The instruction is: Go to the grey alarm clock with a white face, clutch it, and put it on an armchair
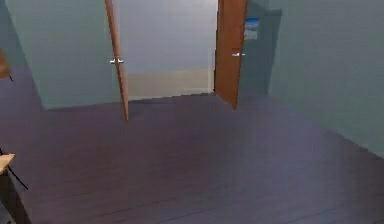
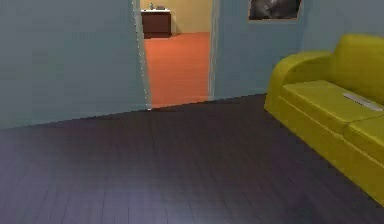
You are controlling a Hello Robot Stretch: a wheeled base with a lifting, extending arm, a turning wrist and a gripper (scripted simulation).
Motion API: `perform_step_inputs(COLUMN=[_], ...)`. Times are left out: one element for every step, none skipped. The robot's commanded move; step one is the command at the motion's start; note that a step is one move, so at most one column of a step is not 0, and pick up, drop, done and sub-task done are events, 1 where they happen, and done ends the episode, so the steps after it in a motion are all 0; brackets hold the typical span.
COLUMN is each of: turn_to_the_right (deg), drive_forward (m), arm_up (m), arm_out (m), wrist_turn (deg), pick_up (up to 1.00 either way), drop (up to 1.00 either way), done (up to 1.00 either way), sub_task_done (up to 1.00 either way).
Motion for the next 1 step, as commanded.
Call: perform_step_inputs(turn_to_the_right=[0.0], drive_forward=[1.00], arm_up=[0.00], arm_out=[0.00], wrist_turn=[0.0], pick_up=[0.00], drop=[0.00], done=[0.00], sub_task_done=[0.00])
